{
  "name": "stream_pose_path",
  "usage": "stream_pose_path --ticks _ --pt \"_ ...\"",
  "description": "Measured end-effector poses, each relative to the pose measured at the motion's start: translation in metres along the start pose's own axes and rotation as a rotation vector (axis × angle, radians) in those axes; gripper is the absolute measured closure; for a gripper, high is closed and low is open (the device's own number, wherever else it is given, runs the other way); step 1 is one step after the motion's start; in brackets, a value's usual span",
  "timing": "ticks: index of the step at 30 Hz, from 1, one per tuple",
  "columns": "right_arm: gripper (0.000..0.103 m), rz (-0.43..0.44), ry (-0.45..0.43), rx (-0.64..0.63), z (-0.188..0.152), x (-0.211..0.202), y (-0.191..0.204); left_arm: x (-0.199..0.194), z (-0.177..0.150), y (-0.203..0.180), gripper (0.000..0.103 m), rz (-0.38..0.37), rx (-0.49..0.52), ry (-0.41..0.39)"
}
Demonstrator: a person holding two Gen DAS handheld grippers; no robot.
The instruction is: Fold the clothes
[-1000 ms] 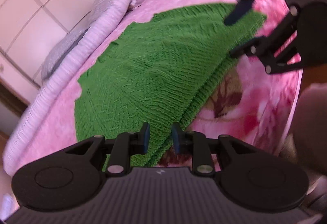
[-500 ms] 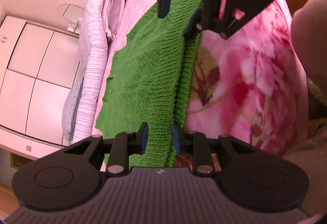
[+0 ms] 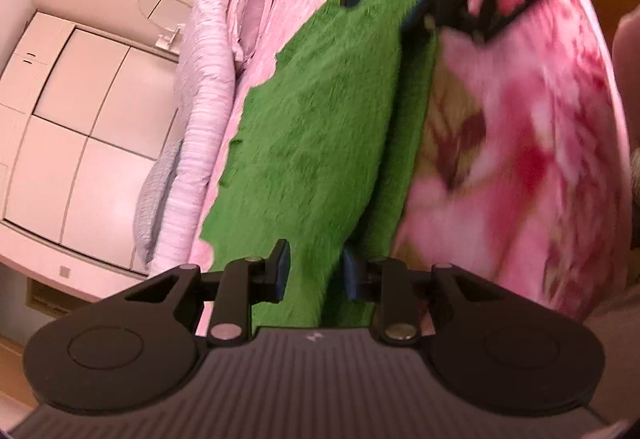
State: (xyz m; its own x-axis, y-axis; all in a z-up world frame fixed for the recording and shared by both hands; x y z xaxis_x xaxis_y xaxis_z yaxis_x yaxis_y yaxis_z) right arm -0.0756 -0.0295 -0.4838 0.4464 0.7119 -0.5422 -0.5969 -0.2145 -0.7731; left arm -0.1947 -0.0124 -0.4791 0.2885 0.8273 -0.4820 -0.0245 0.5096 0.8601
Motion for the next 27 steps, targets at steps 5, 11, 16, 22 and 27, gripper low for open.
stream_pose_path --ticks 5,11,16,22,27 --pt "0.097 0.010 0.036 -0.003 -0.007 0.005 -0.004 0.003 -0.006 0.005 0.093 0.000 -0.006 0.010" --pt "0.101 0.142 0.021 0.112 -0.009 -0.008 -0.021 -0.012 -0.011 0.022 0.099 -0.090 -0.082 -0.054" --pt "0.102 0.213 0.028 0.081 -0.019 -0.025 -0.019 -0.029 -0.032 0.012 0.100 -0.154 -0.061 -0.063" --pt "0.101 0.214 0.093 -0.019 -0.026 -0.030 -0.003 -0.033 -0.033 0.001 0.101 -0.193 -0.091 -0.045" --pt "0.088 0.262 0.156 0.080 -0.042 -0.047 -0.014 -0.051 -0.058 0.028 0.091 -0.383 -0.354 0.013"
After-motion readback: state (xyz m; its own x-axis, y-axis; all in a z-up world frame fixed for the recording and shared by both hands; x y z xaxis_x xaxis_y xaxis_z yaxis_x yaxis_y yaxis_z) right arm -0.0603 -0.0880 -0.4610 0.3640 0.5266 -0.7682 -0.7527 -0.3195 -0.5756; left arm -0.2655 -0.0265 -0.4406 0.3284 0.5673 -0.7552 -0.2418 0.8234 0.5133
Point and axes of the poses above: each gripper's, at about its wrist camera, not at the fingertips, and x roughly the way its jaws point, y to its left, z to its top, the point moved 9 cm from there along x, roughly the way its jaws point, and after that the axes turned 14 degrees about y, right-handed, at the moved point
